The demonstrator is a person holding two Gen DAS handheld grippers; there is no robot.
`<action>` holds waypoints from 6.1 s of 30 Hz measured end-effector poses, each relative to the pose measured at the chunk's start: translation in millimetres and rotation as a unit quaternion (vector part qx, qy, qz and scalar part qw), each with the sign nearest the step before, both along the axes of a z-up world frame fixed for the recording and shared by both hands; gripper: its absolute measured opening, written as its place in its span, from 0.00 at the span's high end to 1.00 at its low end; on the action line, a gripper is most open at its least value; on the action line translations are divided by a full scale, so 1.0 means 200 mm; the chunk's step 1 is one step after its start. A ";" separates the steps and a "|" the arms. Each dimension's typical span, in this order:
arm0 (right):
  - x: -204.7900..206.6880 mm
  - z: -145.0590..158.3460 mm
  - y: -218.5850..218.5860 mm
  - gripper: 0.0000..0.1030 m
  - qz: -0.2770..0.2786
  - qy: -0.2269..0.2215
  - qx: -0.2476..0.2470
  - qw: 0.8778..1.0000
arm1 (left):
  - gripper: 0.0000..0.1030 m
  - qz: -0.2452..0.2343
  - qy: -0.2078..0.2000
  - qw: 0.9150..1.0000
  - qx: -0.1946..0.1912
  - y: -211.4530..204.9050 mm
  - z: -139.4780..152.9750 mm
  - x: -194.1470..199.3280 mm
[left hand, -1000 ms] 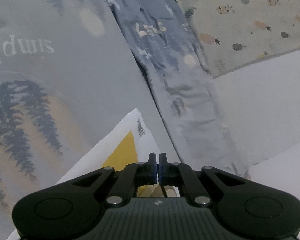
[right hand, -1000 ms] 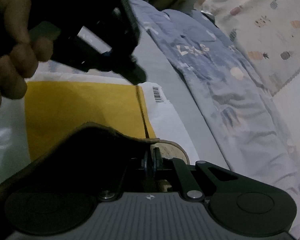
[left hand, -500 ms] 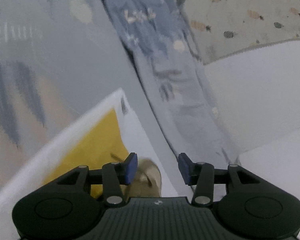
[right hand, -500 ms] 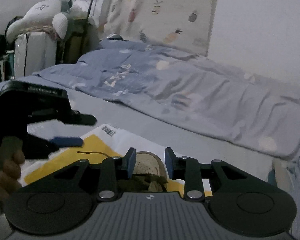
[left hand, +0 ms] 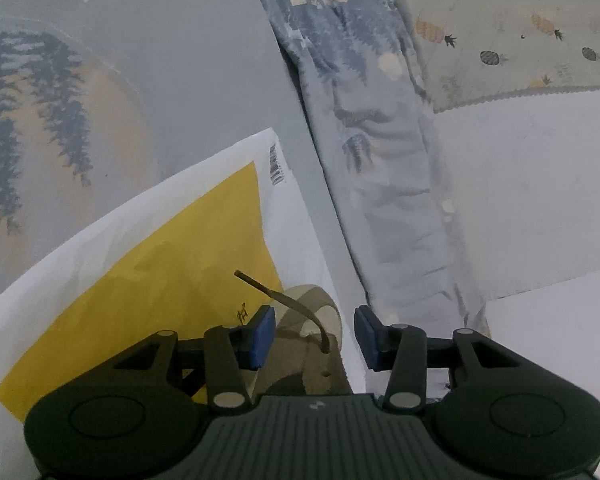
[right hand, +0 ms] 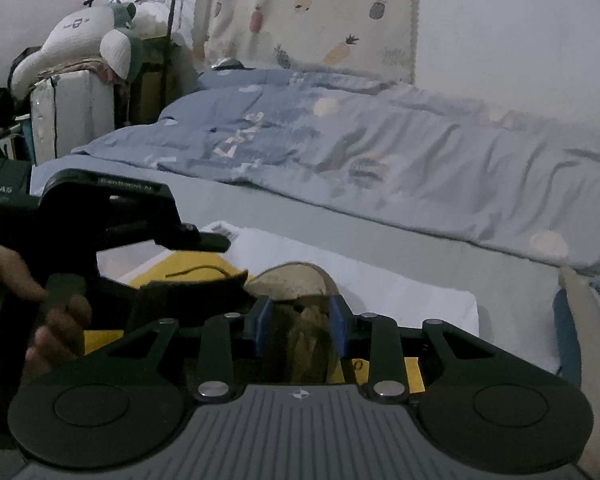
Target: Lace up shoes with both hands
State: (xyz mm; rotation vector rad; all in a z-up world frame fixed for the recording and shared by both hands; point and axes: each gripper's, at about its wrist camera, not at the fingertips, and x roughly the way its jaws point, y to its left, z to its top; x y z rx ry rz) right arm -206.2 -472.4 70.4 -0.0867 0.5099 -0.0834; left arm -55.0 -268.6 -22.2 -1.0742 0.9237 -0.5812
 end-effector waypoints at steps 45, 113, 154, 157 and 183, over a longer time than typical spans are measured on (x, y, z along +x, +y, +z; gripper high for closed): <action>-0.04 -0.08 -0.02 0.70 -0.058 0.010 0.003 0.998 | 1.00 0.146 -0.080 0.985 0.039 0.37 0.17 0.04; 0.02 -0.11 0.03 0.80 -0.022 -0.002 0.031 0.999 | 0.70 -0.003 -0.016 1.000 -0.015 0.03 0.01 0.01; 0.05 -0.13 0.05 0.93 -0.048 0.002 0.009 0.999 | 0.99 0.020 -0.009 1.000 0.000 0.01 0.00 -0.01; 0.05 -0.13 0.04 0.93 -0.048 0.002 0.009 0.999 | 0.99 0.028 -0.017 0.999 0.012 0.01 0.01 -0.02; 0.04 -0.13 0.01 0.95 -0.131 -0.007 0.045 0.990 | 1.00 0.052 -0.052 0.995 0.069 0.06 0.09 -0.02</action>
